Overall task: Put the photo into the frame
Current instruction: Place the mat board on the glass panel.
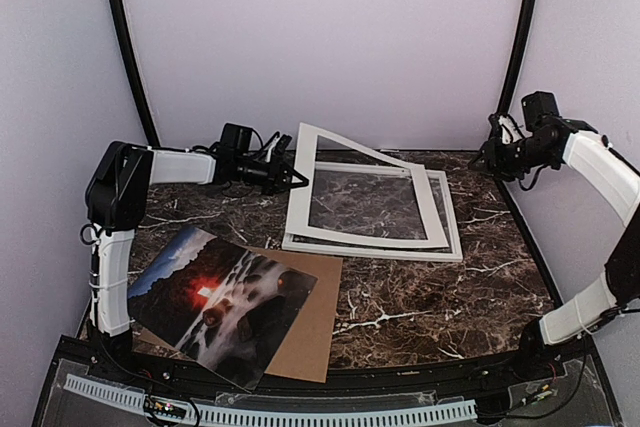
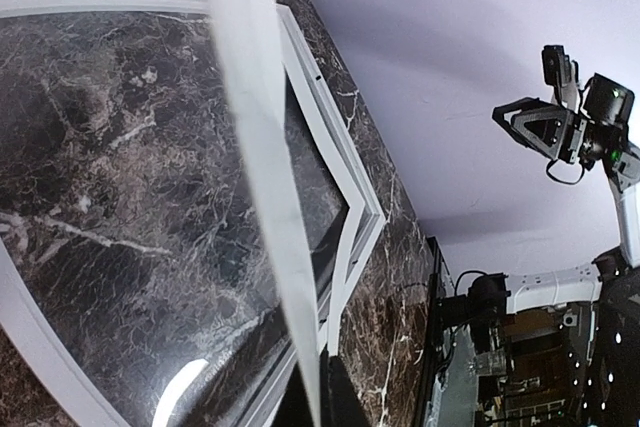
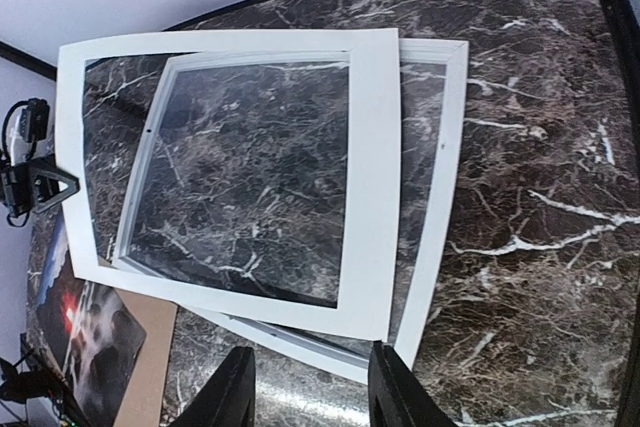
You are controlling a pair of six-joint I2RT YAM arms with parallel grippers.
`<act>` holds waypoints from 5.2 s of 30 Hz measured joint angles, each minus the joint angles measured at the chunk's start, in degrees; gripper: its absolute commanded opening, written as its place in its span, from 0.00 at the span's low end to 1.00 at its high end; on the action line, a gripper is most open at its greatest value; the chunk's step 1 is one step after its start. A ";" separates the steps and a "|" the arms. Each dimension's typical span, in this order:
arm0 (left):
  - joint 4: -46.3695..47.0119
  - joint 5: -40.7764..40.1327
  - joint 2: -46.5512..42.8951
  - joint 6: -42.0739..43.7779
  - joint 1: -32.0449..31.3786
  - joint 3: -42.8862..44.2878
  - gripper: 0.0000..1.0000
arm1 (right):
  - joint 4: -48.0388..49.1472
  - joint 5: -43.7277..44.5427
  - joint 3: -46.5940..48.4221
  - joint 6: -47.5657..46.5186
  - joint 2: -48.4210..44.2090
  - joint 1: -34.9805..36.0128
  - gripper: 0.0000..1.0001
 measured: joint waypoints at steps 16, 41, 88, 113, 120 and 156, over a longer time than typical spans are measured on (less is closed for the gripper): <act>-22.58 -7.61 10.36 1.79 -0.44 20.59 0.00 | 0.02 5.35 -3.23 0.28 -1.20 -0.24 0.39; -36.09 -10.62 16.31 7.41 -3.50 29.77 0.00 | 2.03 4.92 -6.73 0.09 -0.22 -0.24 0.39; -40.57 -10.82 17.44 6.69 -4.83 34.36 0.00 | 5.42 3.93 -10.93 0.09 1.51 -0.24 0.38; -42.34 -10.93 17.97 6.82 -5.57 35.17 0.25 | 6.88 5.14 -12.72 0.09 3.98 -0.24 0.38; -41.66 -11.41 17.97 5.62 -5.57 33.66 0.31 | 7.34 5.11 -12.94 0.09 4.33 -0.24 0.38; -30.51 -11.67 8.74 -1.84 -3.89 18.43 0.00 | 8.98 4.87 -15.23 0.07 5.46 -0.24 0.38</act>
